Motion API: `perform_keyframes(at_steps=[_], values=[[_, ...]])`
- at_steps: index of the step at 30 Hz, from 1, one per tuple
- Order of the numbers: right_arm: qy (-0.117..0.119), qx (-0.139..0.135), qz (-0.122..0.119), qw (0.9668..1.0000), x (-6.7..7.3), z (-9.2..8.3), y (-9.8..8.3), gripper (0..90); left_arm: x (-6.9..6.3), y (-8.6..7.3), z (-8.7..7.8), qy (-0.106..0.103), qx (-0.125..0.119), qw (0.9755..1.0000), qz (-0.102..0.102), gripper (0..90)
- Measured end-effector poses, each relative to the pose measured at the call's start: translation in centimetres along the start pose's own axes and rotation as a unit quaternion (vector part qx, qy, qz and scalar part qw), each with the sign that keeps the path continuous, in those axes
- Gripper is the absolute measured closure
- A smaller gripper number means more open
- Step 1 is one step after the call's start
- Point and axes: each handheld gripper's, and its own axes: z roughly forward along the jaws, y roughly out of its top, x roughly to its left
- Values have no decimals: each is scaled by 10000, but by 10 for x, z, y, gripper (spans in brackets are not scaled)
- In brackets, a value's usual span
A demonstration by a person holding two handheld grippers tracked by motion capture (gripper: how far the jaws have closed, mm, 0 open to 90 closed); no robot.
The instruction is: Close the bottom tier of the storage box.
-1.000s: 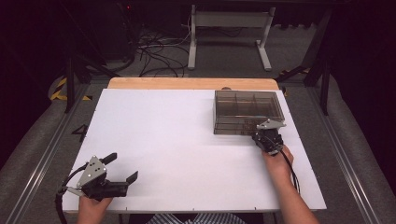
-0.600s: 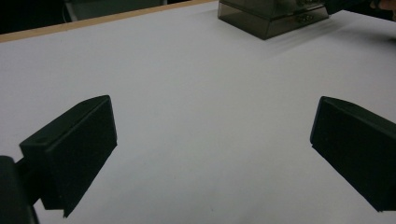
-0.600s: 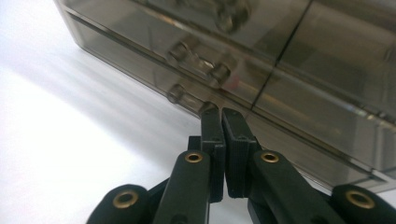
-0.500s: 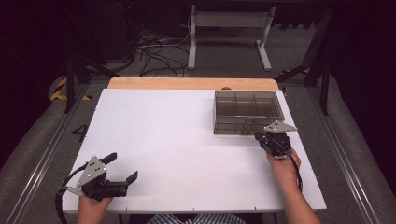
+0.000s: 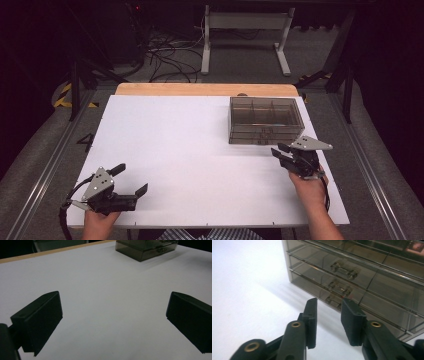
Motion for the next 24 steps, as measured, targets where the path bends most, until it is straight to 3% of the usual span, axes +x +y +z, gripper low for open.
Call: perform_keyframes(at_steps=[5,8,15,20,24], values=[[298,-238,23,9993,4,-12,-5,484,-1,0,0,-6,-7,10000,-4,14],[638,-432,20,9970,7,-19,-7,376,-1,0,0,-24,14,10000,-2,14],[943,-509,-59,9942,15,-28,-14,217,-1,0,1,-38,17,10000,4,14],[1190,-600,-40,9911,17,-28,-20,110,-1,0,1,-26,16,10000,9,14],[1438,-783,-15,9865,19,-30,-28,51,-2,0,1,-55,7,10000,6,14]])
